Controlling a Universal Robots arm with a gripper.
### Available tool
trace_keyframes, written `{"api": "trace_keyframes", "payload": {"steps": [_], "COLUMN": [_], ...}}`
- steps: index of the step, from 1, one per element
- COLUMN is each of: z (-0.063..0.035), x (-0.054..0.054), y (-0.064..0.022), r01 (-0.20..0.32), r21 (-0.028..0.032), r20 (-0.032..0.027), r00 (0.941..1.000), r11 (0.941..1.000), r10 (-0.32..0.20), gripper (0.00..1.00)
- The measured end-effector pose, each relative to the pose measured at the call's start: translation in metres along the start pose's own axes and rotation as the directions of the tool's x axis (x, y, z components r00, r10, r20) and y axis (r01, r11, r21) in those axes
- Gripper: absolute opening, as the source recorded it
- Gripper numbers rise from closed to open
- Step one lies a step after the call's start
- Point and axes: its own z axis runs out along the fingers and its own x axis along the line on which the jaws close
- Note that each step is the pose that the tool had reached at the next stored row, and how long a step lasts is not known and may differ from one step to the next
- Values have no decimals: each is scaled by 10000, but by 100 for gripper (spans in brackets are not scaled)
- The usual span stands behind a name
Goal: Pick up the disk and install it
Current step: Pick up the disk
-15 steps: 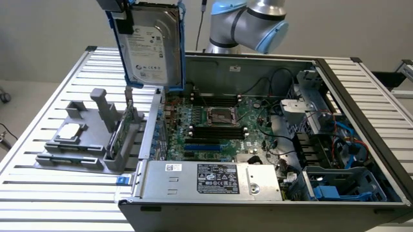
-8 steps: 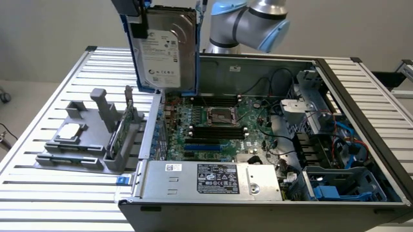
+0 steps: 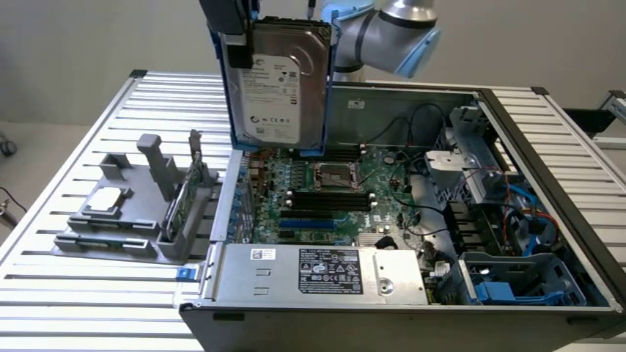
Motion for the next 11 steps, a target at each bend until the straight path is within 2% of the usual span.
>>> {"api": "trace_keyframes", "payload": {"steps": [11], "z": [-4], "x": [226], "y": [-434], "r01": [-1], "r21": [0], "r20": [0], "r00": [10000], "r11": [10000], "r10": [1], "gripper": [33]}}
